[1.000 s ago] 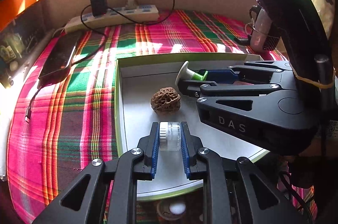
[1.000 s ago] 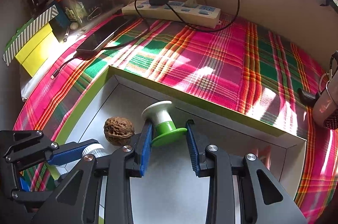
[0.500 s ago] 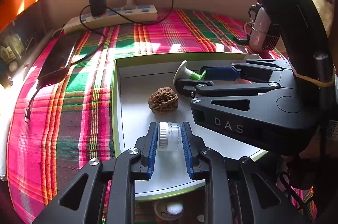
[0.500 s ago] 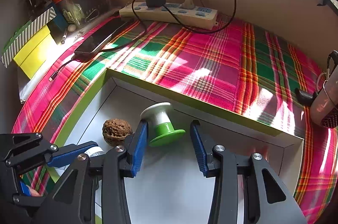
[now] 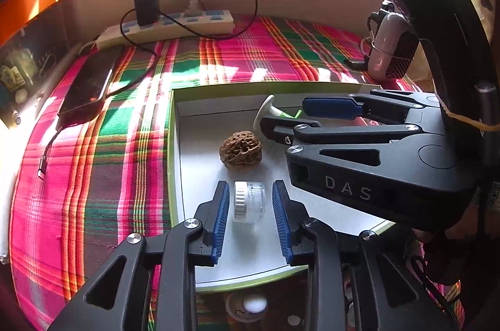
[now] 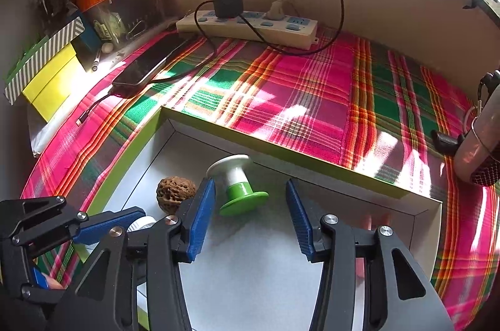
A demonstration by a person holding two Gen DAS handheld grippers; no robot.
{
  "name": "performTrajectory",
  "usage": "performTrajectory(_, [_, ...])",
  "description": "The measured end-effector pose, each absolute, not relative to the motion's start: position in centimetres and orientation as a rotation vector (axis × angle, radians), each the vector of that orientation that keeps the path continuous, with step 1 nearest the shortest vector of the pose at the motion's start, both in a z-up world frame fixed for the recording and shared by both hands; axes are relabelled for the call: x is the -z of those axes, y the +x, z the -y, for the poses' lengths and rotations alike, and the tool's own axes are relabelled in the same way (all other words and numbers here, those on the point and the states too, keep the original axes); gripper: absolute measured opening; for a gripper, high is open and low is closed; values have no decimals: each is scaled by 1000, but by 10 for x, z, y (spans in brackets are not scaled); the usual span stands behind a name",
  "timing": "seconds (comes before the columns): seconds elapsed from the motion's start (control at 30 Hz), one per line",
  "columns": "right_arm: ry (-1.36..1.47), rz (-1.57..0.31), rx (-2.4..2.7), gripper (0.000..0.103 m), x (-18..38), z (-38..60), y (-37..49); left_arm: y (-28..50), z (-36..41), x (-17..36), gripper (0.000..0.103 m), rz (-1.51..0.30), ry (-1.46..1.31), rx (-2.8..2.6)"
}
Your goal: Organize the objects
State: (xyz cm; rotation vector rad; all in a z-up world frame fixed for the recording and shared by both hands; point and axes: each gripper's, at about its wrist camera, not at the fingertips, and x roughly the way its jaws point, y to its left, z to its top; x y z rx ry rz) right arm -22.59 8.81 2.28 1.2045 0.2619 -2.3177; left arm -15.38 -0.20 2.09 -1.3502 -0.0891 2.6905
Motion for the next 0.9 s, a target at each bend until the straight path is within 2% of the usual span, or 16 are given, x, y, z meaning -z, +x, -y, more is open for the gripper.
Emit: performTrajectory(0.9, [1140, -165, 2434, 48, -47, -117, -178, -116, 3, -41, 27, 65, -1274, -2764])
